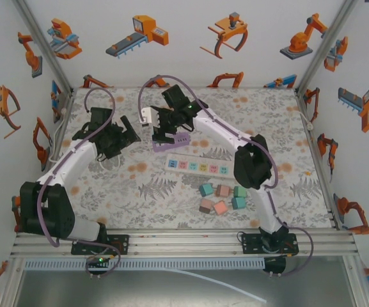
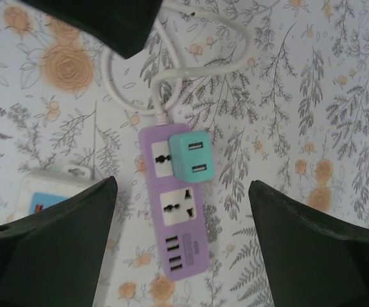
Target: Pull the plug off the socket
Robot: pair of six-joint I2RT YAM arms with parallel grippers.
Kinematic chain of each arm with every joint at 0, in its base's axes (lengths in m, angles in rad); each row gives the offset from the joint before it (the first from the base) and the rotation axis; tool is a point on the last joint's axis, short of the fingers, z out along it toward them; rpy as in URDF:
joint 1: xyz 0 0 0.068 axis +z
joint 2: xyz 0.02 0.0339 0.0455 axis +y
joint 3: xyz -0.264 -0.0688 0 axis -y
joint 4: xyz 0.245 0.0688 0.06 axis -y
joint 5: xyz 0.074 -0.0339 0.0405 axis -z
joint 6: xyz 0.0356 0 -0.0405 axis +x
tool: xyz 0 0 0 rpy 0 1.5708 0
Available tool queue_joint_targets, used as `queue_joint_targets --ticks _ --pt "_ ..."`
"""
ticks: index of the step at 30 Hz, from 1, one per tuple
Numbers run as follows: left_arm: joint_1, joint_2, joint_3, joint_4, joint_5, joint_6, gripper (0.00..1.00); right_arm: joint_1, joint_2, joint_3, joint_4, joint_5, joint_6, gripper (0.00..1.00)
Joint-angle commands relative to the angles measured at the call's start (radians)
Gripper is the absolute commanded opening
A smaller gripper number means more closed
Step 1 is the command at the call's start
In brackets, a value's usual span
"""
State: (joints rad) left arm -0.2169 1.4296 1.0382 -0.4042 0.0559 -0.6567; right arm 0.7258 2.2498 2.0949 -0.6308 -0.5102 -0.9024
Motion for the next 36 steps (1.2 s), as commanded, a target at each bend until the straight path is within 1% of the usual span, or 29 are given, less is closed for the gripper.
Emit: queue_joint_targets --ticks 1,6,9,12,16,21,25,29,36 --pt "0.008 0.030 0.033 0.024 -0.006 0.021 0.98 0.000 0.081 0.106 -0.065 -0.058 -0.010 0.76" --pt "0.010 0.074 0.040 0.037 0.002 0.021 0.96 -0.006 0.186 0.201 -0.066 -0.050 -0.007 0.75" --pt "0.011 0.097 0.035 0.045 0.002 0.013 0.94 -0.012 0.228 0.237 -0.070 -0.068 -0.003 0.73" --pt "0.010 0.123 0.024 0.079 0.034 -0.010 0.93 -0.014 0.254 0.248 -0.078 -0.070 -0.003 0.66" --pt "0.008 0.166 0.026 0.134 0.088 -0.036 0.90 -0.017 0.263 0.236 -0.082 -0.070 -0.006 0.53" --pt "0.003 0.247 0.057 0.179 0.140 -0.063 0.87 -0.020 0.257 0.234 -0.082 -0.076 -0.010 0.44" --pt "-0.010 0.302 0.071 0.197 0.127 -0.077 0.86 -0.021 0.246 0.234 -0.082 -0.106 -0.011 0.32" --pt "-0.024 0.347 0.083 0.206 0.131 -0.078 0.86 -0.020 0.240 0.232 -0.085 -0.126 -0.009 0.26" --pt "-0.044 0.400 0.087 0.226 0.163 -0.083 0.82 -0.020 0.226 0.232 -0.074 -0.146 -0.009 0.24"
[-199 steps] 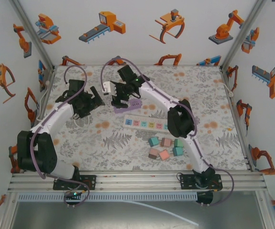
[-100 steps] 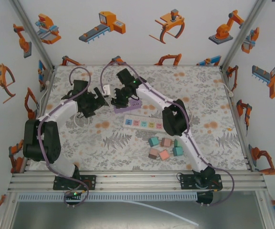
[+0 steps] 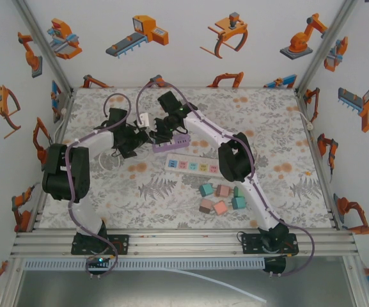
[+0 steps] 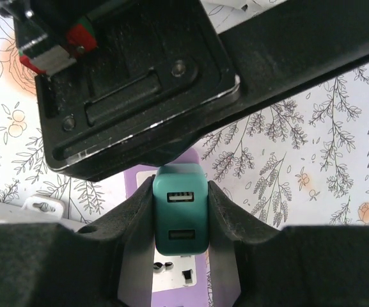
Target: Pull the plug off the socket
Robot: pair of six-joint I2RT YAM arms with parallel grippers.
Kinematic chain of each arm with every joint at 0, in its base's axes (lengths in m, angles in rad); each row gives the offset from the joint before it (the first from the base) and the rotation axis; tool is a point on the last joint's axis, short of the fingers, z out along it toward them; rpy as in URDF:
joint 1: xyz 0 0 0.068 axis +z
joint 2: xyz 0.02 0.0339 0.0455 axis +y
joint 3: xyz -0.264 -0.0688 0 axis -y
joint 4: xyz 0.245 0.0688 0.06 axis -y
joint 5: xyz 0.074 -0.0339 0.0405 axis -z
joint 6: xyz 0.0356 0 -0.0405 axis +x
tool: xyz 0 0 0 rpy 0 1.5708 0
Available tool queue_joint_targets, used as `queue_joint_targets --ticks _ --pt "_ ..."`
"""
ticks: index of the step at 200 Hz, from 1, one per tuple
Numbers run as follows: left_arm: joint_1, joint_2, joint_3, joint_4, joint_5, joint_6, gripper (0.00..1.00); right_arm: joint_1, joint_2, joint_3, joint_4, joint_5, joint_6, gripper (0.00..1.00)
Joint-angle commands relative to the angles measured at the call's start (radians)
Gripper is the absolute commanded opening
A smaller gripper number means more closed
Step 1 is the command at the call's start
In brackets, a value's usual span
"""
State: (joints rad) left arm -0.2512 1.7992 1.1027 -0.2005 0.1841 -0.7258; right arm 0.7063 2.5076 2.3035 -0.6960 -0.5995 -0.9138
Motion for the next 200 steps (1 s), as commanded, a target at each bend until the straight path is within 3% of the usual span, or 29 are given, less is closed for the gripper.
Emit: queue_joint_targets --ticks 1,56,128,200 --pt "-0.014 0.039 0.023 0.020 0.031 -0.015 0.82 -0.001 -0.035 0.024 -0.006 -0.061 0.002 0.23" --pt "-0.014 0.072 0.013 -0.088 -0.045 -0.020 0.79 -0.001 -0.077 -0.010 0.056 -0.075 0.007 0.18" --pt "-0.022 0.115 0.026 -0.136 -0.108 0.002 0.63 -0.001 -0.129 -0.070 0.164 -0.100 0.051 0.17" --pt "-0.025 0.064 0.032 -0.128 -0.098 -0.001 0.65 -0.001 -0.219 -0.115 0.213 -0.055 0.054 0.16"
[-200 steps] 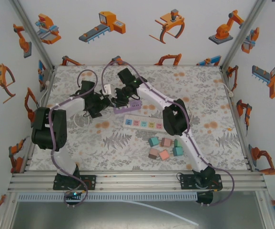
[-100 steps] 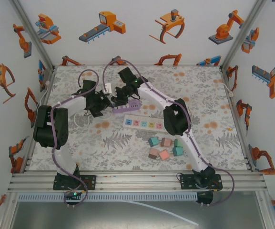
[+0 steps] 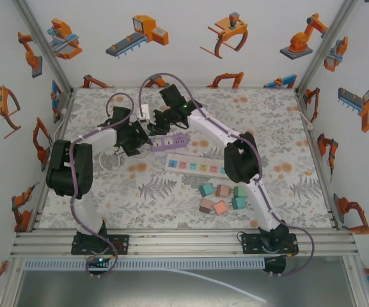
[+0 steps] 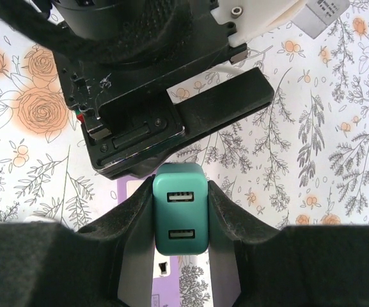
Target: Pull the plug off the socket
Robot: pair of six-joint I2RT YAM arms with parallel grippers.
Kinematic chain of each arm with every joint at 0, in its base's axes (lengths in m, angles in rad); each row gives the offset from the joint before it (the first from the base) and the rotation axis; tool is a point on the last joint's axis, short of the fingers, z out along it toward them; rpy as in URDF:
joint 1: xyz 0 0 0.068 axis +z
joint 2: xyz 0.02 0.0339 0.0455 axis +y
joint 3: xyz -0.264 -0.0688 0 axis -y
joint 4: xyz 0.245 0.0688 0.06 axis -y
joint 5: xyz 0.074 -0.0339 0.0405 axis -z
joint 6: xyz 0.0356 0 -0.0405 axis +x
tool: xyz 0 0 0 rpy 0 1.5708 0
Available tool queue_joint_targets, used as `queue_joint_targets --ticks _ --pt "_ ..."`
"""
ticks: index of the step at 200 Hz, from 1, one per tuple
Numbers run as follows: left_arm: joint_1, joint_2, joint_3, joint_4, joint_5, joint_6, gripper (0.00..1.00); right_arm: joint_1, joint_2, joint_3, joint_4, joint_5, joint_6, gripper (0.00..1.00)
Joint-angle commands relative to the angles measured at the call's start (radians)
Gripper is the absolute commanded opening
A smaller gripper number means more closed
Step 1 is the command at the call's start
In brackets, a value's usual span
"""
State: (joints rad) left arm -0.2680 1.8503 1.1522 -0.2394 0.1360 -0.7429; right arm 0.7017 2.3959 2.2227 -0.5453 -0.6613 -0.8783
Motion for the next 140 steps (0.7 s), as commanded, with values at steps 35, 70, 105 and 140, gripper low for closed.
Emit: queue_joint_targets --ticks 35,70,105,140 --pt "-0.011 -0.069 -0.006 -0.096 -0.052 0.029 0.72 0.003 -0.234 -0.178 0.283 0.040 0.109 0.16" --pt "-0.017 -0.167 0.008 -0.108 -0.050 0.079 0.84 -0.001 -0.351 -0.295 0.473 0.026 0.245 0.16" --pt "-0.037 -0.311 -0.007 -0.111 -0.028 0.132 0.92 -0.001 -0.486 -0.432 0.685 0.101 0.461 0.15" --pt "-0.070 -0.523 -0.073 -0.095 0.029 0.207 0.98 -0.001 -0.673 -0.640 0.893 0.238 0.804 0.13"
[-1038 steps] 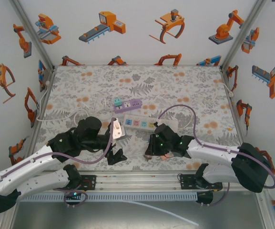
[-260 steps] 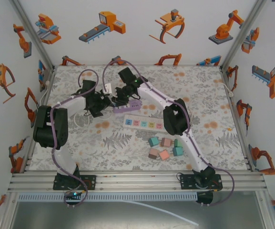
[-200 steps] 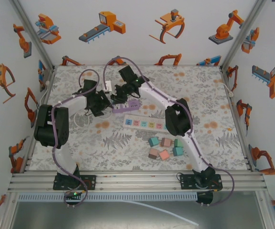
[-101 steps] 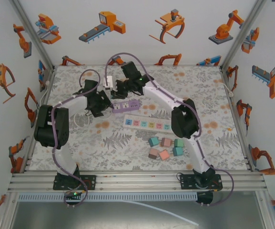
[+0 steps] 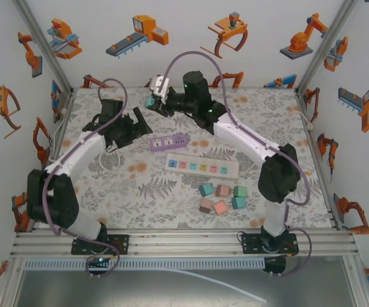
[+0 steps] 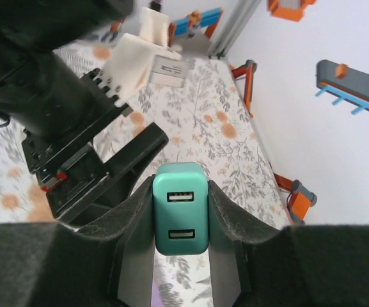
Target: Pull the plug off the socket
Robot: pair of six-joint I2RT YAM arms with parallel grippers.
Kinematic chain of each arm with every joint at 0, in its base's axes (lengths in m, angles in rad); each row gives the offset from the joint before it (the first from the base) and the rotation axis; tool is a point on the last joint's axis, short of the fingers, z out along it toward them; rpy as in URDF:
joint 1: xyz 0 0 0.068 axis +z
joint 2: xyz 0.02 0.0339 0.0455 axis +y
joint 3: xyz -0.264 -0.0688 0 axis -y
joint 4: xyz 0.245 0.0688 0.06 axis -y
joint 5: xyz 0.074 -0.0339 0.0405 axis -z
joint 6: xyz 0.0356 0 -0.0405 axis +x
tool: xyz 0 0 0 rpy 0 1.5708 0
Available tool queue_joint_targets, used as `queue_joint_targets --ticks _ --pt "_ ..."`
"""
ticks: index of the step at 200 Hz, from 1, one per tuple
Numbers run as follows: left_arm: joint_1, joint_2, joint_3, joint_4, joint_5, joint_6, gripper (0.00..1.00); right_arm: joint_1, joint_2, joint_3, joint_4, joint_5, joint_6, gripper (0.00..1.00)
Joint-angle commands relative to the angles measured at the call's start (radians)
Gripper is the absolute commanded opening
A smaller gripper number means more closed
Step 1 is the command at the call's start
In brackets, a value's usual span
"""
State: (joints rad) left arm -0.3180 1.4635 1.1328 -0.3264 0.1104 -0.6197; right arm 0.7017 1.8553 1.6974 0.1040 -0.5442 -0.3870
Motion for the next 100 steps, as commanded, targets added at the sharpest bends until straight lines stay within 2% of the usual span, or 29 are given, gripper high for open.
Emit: queue_joint_targets --ticks 1,37,79,100 --pt "-0.020 -0.143 -0.056 -0.007 0.056 0.085 0.97 -0.001 -0.132 -0.115 0.243 0.121 0.313 0.13" --pt "-0.028 -0.409 -0.155 0.000 0.139 0.171 0.97 0.001 -0.357 -0.413 0.396 0.301 0.570 0.11" --pt "-0.040 -0.718 -0.234 -0.077 0.292 0.353 0.97 0.003 -0.632 -0.766 0.426 0.368 0.786 0.12" --pt "-0.048 -0.842 -0.265 -0.110 0.453 0.430 0.97 0.004 -0.746 -0.933 0.428 0.338 0.879 0.12"
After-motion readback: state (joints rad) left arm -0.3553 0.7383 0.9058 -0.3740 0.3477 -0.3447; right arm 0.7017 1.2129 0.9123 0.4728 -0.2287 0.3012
